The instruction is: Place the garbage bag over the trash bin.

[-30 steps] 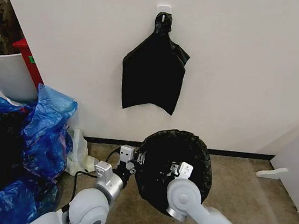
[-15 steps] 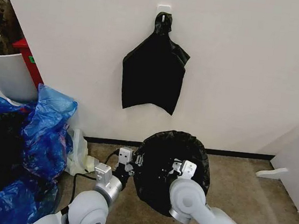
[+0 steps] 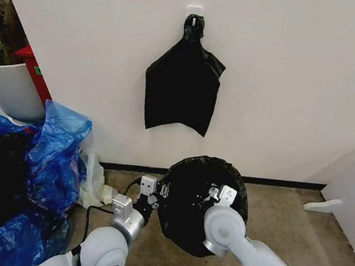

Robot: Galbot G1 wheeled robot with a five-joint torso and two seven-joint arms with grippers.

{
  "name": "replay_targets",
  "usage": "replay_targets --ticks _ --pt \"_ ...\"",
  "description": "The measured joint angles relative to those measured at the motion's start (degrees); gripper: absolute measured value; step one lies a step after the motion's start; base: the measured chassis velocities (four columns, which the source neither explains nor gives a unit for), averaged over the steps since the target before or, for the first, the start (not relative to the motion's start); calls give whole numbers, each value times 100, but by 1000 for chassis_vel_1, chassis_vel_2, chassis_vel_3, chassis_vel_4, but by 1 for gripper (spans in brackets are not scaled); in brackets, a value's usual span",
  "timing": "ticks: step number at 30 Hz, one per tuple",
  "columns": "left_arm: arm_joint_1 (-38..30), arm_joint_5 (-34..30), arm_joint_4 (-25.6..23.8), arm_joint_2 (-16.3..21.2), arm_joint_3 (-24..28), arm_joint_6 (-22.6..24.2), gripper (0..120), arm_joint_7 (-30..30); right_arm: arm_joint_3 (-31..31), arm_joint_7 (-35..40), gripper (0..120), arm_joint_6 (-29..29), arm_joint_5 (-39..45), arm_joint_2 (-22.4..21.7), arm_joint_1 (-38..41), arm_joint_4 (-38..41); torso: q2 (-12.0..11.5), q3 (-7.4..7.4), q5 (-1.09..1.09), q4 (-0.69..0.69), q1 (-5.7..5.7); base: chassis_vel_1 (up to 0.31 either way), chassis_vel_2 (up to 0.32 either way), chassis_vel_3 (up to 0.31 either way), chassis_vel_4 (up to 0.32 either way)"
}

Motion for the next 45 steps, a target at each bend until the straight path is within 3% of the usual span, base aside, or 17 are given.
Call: replay_targets --ticks 15,27,32,45 --pt "288 -90 -310 69 -116 7 0 83 262 -233 0 -106 -56 -34 -170 -208 0 0 0 0 0 0 0 0 0" --pt "243 50 -105 59 -73 12 0 73 -202 -125 0 -42 -114 -10 5 465 0 0 -2 0 0 0 0 0 0" --pt "229 29 -124 143 -110 21 0 72 -522 -152 0 -46 -185 253 238 421 0 0 -1 0 0 0 0 0 0" --pt "270 167 -207 193 -89 14 0 193 -635 -104 0 -84 -127 713 710 -280 0 0 -1 0 0 0 0 0 0"
